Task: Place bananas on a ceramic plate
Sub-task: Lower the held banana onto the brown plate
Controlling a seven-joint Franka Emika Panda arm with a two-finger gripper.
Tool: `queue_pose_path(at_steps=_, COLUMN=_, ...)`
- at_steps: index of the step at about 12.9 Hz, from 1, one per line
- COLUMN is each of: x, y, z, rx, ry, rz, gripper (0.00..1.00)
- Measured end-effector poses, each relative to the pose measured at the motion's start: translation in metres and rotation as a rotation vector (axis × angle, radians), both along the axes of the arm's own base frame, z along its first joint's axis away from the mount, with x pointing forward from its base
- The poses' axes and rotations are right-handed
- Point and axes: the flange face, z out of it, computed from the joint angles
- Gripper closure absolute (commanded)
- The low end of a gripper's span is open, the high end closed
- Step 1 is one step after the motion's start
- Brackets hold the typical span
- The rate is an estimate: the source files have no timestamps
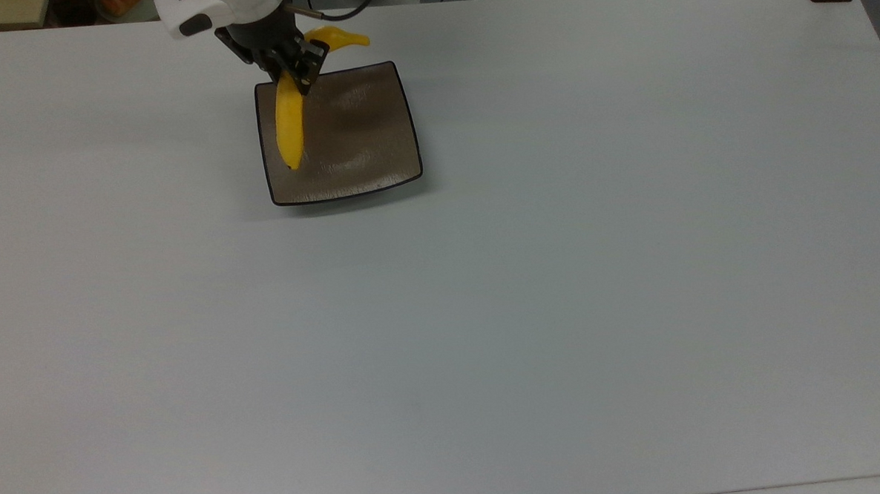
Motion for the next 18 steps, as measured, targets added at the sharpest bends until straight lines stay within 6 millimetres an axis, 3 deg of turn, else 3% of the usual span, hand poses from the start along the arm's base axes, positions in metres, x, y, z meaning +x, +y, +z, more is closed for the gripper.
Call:
queue_pose_path(at_steps=4, x=-0.005, y=0.004, z=-0.027, rx=-0.009, ry=-0.016, rz=-0.052, gripper=0.96)
queue_pose_path(at_steps=7, x=-0.011, y=0.019, z=-0.042, rx=-0.009, ry=-0.002, rz=-0.032, gripper=0.95)
queue_pose_path(at_steps=9, x=-0.013, y=0.024, z=-0.048, rx=-0.009, ry=0.005, rz=-0.026, gripper=0.84)
queue_pose_path(at_steps=10, x=-0.013, y=0.025, z=-0.049, rx=-0.009, ry=0.007, rz=-0.025, gripper=0.70)
queue_pose_path(at_steps=18, x=-0.015, y=0.025, z=-0.052, rx=-0.009, ry=0.013, rz=-0.026, gripper=0.59)
